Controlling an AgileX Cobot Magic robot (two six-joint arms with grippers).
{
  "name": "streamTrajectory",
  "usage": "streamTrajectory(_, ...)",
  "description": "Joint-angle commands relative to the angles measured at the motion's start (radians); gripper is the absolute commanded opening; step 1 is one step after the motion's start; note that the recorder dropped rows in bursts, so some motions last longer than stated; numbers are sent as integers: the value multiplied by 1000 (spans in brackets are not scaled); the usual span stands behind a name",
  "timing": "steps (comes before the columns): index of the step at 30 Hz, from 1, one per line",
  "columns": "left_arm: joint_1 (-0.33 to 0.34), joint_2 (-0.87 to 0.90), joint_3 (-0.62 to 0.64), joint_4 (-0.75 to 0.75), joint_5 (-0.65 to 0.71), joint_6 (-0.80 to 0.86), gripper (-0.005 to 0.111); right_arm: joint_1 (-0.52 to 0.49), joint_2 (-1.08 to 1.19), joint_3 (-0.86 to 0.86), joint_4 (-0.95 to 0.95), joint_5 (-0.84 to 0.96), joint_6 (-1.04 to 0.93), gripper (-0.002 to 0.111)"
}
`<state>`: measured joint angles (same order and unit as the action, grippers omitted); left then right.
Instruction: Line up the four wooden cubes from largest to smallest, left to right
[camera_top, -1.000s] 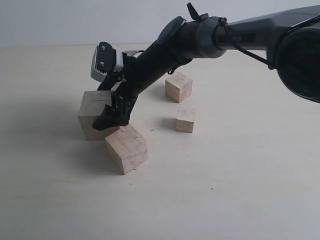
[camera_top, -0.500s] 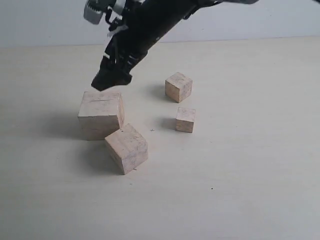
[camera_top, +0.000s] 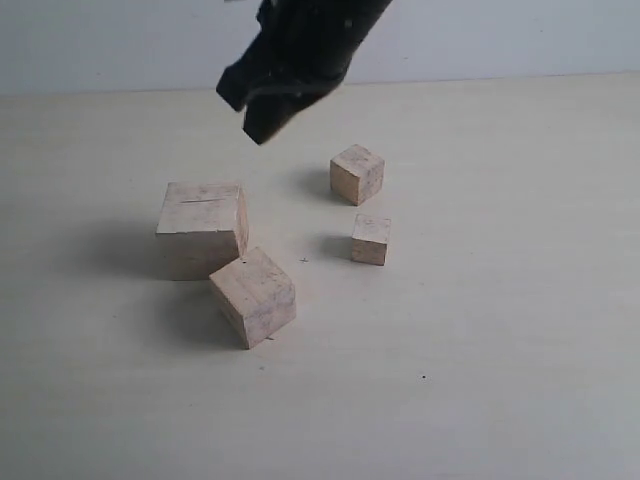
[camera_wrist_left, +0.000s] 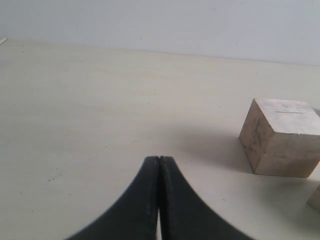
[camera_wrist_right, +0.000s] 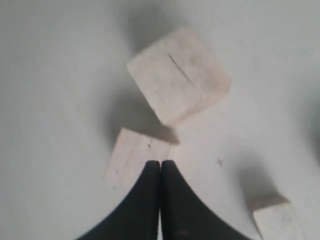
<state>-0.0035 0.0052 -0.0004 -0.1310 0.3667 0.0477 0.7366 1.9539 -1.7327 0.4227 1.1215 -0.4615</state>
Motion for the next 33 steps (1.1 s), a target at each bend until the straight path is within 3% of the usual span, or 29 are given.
streamTrajectory(1, -7, -5, 0, -3, -8, 1, 0, 58, -42, 132, -132, -9, 183, 0)
streamTrajectory(6, -7, -5, 0, -3, -8, 1, 0, 152, -82, 299, -143, -224, 264, 0)
streamTrajectory(12, -7, -5, 0, -3, -8, 1, 0, 207, -57, 332, -143, -350, 268, 6)
streamTrajectory(15, -7, -5, 0, -3, -8, 1, 0, 211, -38, 330, -147, -346, 234, 27)
streamTrajectory(20, -7, -5, 0, -3, -8, 1, 0, 211, -24, 330, -147, -343, 246, 85)
streamTrajectory(22, -7, -5, 0, -3, -8, 1, 0, 211, -20, 330, -158, -347, 274, 97)
streamTrajectory(27, -7, -5, 0, -3, -8, 1, 0, 211, 8, 330, -275, -353, 436, 96)
streamTrajectory(33, -7, -5, 0, -3, -8, 1, 0, 211, 49, 330, -241, -341, 454, 96)
